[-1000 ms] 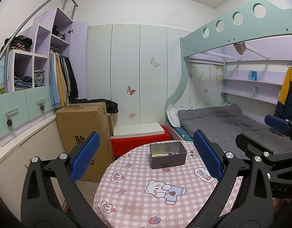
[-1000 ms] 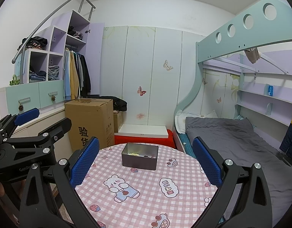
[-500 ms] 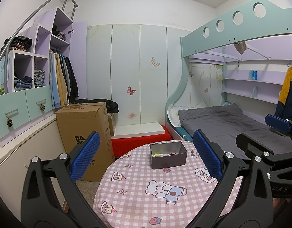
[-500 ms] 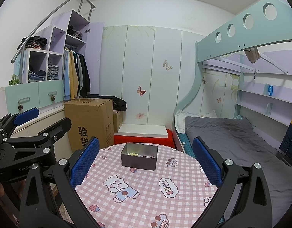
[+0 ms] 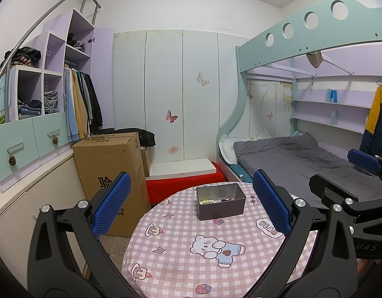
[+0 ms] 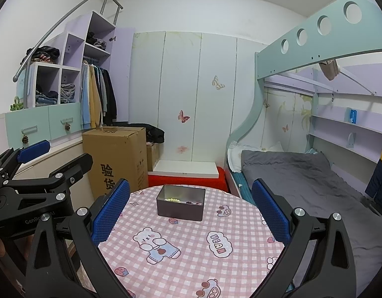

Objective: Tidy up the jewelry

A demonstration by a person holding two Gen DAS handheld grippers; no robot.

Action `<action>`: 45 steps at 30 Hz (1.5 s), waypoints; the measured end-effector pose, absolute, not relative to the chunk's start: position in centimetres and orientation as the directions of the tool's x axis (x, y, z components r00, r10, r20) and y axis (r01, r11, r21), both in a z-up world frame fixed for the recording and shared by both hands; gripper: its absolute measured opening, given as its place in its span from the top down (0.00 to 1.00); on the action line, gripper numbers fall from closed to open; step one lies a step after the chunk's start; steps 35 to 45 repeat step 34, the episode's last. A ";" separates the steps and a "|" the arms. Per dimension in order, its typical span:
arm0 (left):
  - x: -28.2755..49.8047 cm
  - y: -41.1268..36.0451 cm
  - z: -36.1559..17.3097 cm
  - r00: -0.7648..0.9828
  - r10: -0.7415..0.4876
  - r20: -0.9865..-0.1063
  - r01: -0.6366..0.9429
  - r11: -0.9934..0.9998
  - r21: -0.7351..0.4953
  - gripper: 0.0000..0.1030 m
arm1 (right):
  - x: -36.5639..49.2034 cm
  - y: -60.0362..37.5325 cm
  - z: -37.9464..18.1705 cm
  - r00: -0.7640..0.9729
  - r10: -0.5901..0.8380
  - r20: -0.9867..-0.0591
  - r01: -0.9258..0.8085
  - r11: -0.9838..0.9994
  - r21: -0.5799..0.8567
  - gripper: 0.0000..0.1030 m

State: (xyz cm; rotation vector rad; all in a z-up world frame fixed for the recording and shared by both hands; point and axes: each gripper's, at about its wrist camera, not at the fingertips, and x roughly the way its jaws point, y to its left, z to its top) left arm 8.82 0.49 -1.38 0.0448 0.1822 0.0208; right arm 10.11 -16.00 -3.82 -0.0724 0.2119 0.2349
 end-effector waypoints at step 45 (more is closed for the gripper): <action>13.6 0.5 -4.7 0.958 0.016 -0.287 -0.001 0.999 0.053 0.06 | 13.8 -15.7 -7.1 0.927 0.204 -0.313 -0.222 0.975 -0.022 0.08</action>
